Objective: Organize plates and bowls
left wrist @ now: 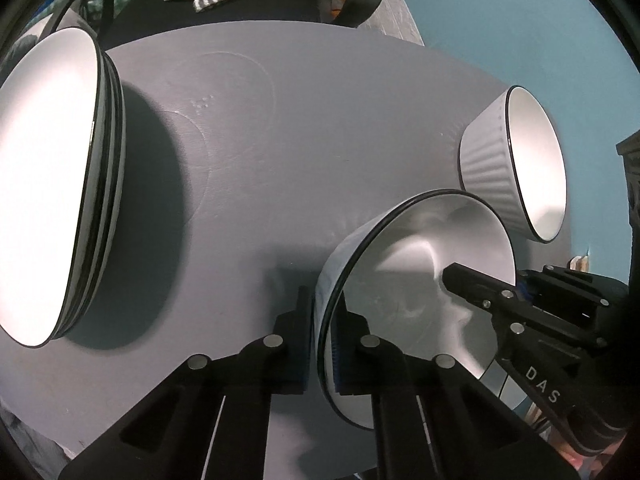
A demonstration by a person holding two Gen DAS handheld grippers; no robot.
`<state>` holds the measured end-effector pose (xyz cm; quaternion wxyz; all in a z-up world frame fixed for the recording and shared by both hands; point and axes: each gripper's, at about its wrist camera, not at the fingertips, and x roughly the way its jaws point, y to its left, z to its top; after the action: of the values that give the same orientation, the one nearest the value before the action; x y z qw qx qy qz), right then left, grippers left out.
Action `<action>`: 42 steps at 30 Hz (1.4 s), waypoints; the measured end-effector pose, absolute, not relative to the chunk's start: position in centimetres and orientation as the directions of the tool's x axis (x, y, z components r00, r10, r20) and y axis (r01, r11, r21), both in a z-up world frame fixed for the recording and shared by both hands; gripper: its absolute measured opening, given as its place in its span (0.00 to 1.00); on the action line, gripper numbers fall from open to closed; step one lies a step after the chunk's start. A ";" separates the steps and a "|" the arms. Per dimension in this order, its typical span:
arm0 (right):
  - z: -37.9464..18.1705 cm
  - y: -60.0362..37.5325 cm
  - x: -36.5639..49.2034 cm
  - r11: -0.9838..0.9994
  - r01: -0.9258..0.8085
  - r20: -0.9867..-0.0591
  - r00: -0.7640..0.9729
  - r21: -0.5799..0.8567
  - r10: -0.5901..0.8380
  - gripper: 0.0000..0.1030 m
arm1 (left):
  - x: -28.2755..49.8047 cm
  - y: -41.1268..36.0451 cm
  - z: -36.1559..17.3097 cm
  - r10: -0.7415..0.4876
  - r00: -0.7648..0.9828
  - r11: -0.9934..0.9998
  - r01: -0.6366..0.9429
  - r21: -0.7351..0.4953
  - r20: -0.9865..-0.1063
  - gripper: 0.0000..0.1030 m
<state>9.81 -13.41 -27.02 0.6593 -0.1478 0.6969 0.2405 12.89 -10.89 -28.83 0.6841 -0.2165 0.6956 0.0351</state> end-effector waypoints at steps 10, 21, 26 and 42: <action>-26.6 -13.7 10.7 0.842 -0.518 -0.988 -0.094 0.154 0.123 0.05 | 12.8 -9.4 -29.2 -0.262 0.039 0.896 -0.360 -0.258 -0.964 0.05; -24.7 -14.6 10.9 0.845 -0.504 -0.984 -0.089 0.179 0.155 0.05 | 12.7 -8.9 -26.7 -0.244 0.067 0.901 -0.352 -0.252 -0.967 0.06; -23.3 -15.3 11.1 0.847 -0.501 -0.984 -0.071 0.179 0.167 0.05 | 12.5 -8.7 -25.2 -0.245 0.088 0.901 -0.347 -0.260 -0.965 0.06; -19.2 -17.6 12.9 0.870 -0.462 -0.982 -0.006 0.169 0.187 0.05 | 15.3 -10.7 -21.9 -0.257 0.143 0.917 -0.277 -0.287 -0.956 0.07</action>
<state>12.87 -17.56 -19.24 0.6973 -0.1027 0.6701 0.2328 15.29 -10.72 -21.91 0.7279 -0.2036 0.6547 0.0069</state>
